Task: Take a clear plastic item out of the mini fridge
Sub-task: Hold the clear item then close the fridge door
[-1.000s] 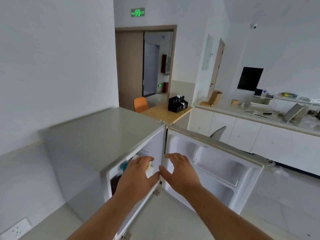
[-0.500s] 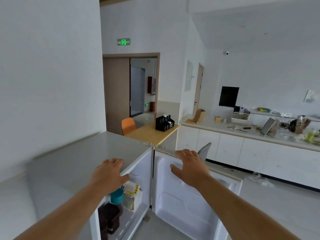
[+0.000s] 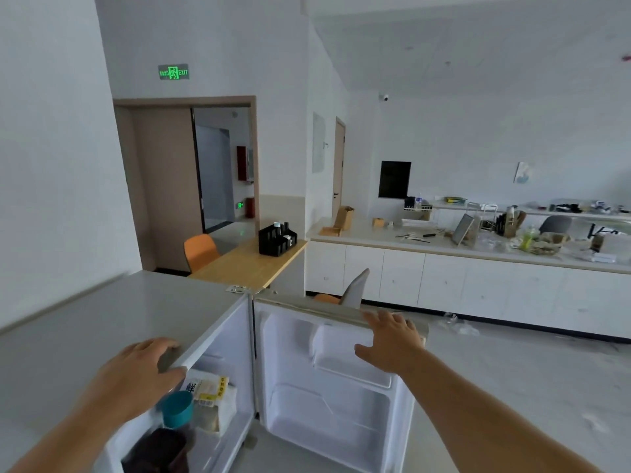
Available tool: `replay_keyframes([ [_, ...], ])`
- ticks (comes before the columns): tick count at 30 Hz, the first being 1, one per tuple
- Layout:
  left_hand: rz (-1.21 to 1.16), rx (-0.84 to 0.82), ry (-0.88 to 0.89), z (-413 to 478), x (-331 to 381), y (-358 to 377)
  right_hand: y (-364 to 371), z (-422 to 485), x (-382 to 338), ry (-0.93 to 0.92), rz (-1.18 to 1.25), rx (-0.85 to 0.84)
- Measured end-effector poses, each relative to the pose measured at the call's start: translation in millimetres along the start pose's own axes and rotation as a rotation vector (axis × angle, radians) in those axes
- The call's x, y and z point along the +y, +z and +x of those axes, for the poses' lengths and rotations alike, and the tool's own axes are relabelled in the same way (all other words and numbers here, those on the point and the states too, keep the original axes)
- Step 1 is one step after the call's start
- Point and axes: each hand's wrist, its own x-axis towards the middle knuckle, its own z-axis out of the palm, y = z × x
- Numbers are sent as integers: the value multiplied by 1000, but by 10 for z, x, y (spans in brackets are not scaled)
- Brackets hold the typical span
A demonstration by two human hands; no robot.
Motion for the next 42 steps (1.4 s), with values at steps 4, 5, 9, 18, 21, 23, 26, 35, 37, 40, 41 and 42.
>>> replay_keyframes([
  [4, 10, -11, -12, -2, 15, -3, 60, -59, 32, -3, -78, 30],
  [5, 10, -14, -14, 0, 15, -3, 54, -69, 12, -7, -92, 44],
  [9, -5, -18, -10, -2, 14, 6, -14, -110, -56, -52, 10, 67],
  [18, -13, -28, 1, -25, 11, -30, -58, -233, -361, -296, 196, 118],
  [21, -16, -33, -4, -32, -1, -16, 22, -299, -487, -314, 318, 102],
  [23, -23, -38, -4, -32, -14, -7, 60, -333, -546, -298, 360, 104],
  [26, -19, -32, 4, -37, -27, -2, 91, -374, -615, -266, 401, 113],
  [35, -10, -16, 13, -90, 2, -20, 128, -648, -1014, -205, 534, 208],
  [37, -14, -12, 18, -96, 7, -18, 128, -689, -1100, -207, 523, 172],
  [40, -9, 1, 23, -97, 13, -21, 119, -720, -1183, -197, 514, 144],
  [41, -8, 2, 20, -97, 13, -27, 106, -725, -1198, -199, 502, 140],
  [42, -8, 1, 18, -98, 14, -32, 90, -728, -1207, -207, 489, 135],
])
